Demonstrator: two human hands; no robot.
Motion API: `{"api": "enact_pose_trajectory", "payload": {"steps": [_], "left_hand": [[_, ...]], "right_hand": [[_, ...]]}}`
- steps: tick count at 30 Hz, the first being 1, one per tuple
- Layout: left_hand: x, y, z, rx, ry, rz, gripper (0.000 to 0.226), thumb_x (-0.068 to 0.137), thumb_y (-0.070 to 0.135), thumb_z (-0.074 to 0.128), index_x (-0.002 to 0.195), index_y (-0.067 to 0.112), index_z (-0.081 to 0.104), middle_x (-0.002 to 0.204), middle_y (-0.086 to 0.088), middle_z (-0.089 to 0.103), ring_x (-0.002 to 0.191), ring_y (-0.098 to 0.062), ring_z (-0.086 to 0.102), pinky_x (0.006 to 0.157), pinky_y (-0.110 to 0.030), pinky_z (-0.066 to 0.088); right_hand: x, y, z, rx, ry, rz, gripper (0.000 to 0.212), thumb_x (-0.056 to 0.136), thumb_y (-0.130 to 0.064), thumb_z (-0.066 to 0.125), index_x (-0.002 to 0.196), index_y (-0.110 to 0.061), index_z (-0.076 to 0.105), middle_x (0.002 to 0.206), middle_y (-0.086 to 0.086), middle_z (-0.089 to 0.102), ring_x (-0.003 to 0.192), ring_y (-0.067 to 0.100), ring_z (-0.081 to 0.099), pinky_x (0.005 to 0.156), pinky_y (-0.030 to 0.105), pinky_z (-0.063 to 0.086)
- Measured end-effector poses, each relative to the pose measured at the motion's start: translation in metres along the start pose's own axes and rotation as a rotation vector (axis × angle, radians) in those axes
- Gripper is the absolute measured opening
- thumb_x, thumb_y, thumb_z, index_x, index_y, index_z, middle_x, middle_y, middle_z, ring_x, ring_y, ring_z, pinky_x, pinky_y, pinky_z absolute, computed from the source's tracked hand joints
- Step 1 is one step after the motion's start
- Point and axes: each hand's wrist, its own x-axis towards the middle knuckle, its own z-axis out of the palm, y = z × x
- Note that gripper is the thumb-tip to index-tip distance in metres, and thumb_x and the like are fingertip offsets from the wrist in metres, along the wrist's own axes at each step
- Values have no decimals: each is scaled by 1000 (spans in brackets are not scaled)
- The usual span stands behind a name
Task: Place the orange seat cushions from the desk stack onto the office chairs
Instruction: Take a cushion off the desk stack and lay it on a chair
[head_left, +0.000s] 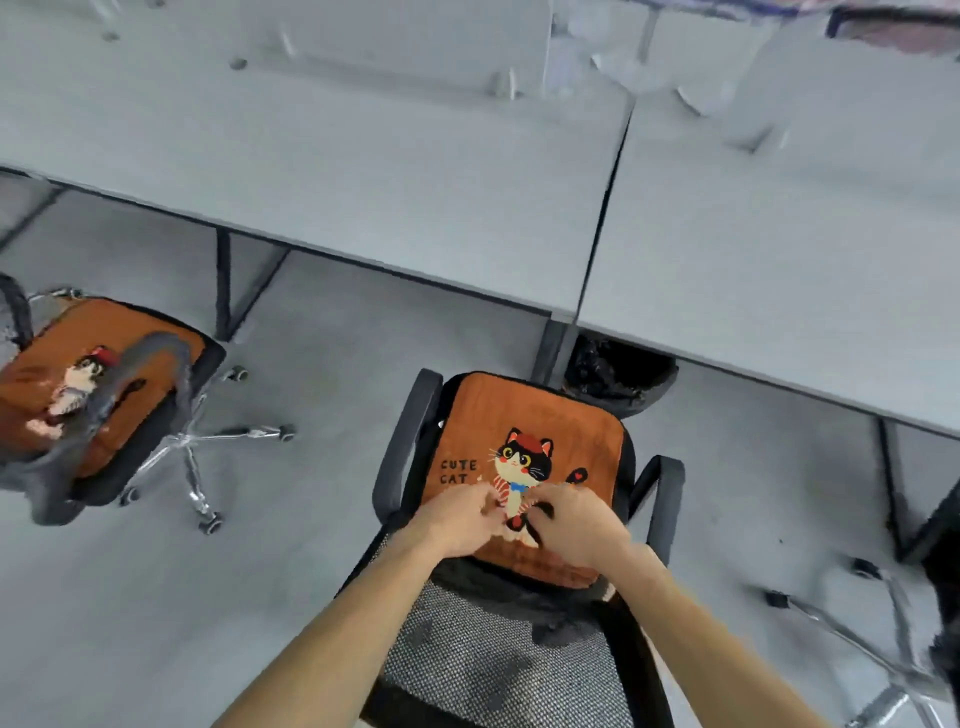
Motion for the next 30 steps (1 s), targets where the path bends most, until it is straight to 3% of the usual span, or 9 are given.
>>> {"api": "enact_pose_trajectory", "payload": {"steps": [5,9,14,20,24,30], "left_hand": [[-102,-40,-68,35,279,-13,41,101,41,45,138,25,53,139,1,58,121,-19,58,97,-33,47],[-179,-112,-120,-1,521,-122,42,100,39,49,139,26,53,138,-4,58,121,-24,58,96,-34,45],[-277,-219,-177,-28,714,-236,43,98,42,50,138,30,53,139,-1,56,121,-21,59,98,-40,49],[-384,-336,-246,76,923,-291,39,97,38,50,136,33,54,135,4,57,120,-22,55,94,-41,49],[-441,-408,-295,101,1006,-320,40,98,37,49,138,31,52,138,2,54,122,-23,54,95,-40,49],[-484,-499,-365,98,1092,-334,45,99,36,48,143,29,45,147,1,42,126,-26,49,96,-40,45]], "right_hand": [[-61,-92,-40,-125,99,-246,36,103,-33,44,135,-28,60,132,1,62,122,26,56,100,35,45],[-73,-186,-40,-243,178,-459,37,101,-35,45,135,-32,60,136,-6,61,129,22,50,110,38,39],[-76,-324,-20,-298,255,-628,38,103,-45,42,139,-39,53,143,-9,54,135,24,42,109,41,40],[-80,-478,18,-260,329,-679,39,104,-43,42,142,-36,51,145,-4,52,142,26,30,111,39,36],[-85,-574,51,-210,348,-712,38,103,-39,44,140,-35,53,145,-4,52,144,27,29,112,42,35],[-58,-689,86,-193,353,-739,41,97,-49,43,137,-42,53,142,-8,55,141,24,34,112,48,38]]}}
